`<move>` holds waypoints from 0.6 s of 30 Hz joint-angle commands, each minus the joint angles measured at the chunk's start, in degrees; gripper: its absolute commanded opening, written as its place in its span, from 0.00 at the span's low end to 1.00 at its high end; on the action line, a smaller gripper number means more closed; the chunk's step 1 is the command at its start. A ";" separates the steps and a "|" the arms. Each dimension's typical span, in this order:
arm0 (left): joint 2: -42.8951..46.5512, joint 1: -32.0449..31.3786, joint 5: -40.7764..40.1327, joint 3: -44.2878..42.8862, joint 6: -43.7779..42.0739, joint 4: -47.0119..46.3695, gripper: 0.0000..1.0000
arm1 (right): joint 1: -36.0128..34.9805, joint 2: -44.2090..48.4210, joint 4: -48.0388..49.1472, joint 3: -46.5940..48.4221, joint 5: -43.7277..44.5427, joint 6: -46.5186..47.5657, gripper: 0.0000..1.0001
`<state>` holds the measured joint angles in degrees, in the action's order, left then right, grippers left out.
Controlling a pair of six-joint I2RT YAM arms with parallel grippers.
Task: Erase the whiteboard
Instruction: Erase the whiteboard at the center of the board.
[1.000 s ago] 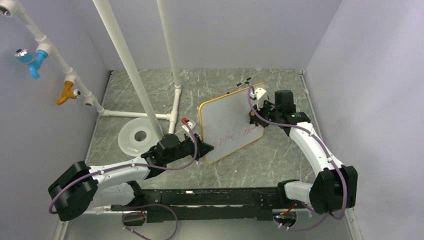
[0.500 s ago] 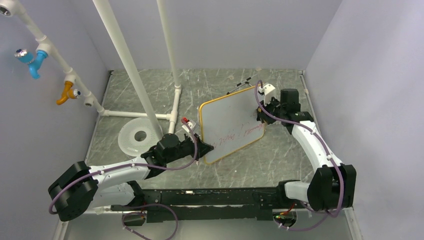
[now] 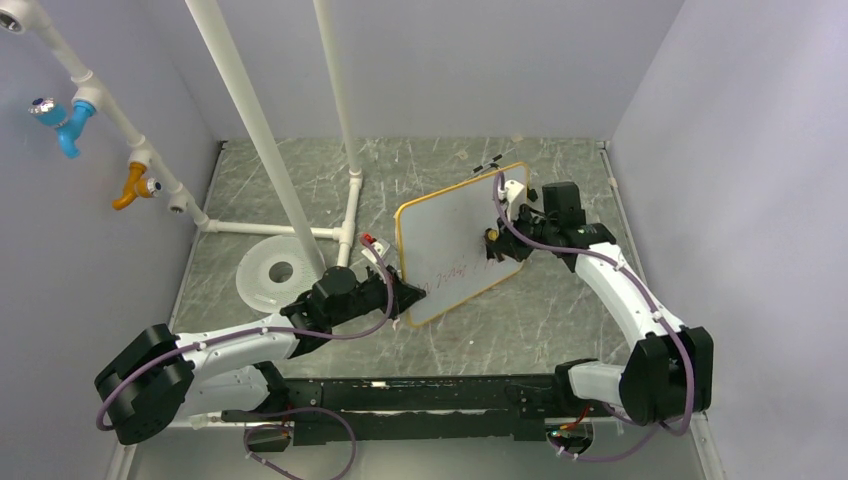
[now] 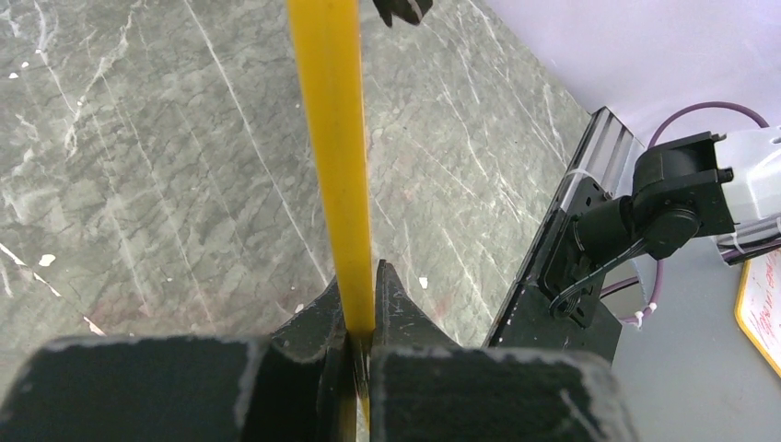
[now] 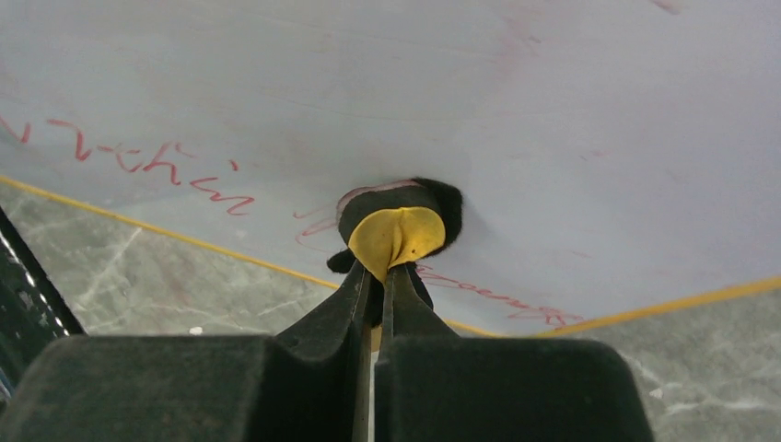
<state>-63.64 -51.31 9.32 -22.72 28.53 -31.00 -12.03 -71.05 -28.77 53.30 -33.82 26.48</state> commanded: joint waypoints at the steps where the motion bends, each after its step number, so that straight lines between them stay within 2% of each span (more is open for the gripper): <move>1: 1.21 -0.79 5.37 -1.23 -2.18 -6.58 0.00 | 3.27 1.28 9.87 1.36 8.20 -8.83 0.00; 2: 1.28 -0.65 5.29 -1.27 -2.23 -6.39 0.00 | 4.13 1.27 10.90 1.06 13.33 -10.06 0.00; 4: 1.38 -0.68 5.27 -1.34 -2.38 -6.16 0.00 | 5.56 1.20 11.69 0.46 17.93 -10.62 0.00; 8: 1.48 -0.53 5.31 -1.44 -2.52 -5.92 0.00 | 6.10 -0.30 9.85 0.32 19.59 -9.01 0.00; 13: 2.00 -0.34 5.28 -1.71 -2.78 -5.31 0.00 | 5.41 -2.57 2.90 1.18 7.66 -2.14 0.00; 18: 1.88 -0.19 5.48 -1.80 -2.70 -5.51 0.00 | 1.39 -1.26 -1.19 0.85 -2.68 3.83 0.00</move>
<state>-63.57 -51.07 10.37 -22.72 28.38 -30.76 -6.92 -73.08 -25.91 53.30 -23.92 24.16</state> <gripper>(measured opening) 0.072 0.036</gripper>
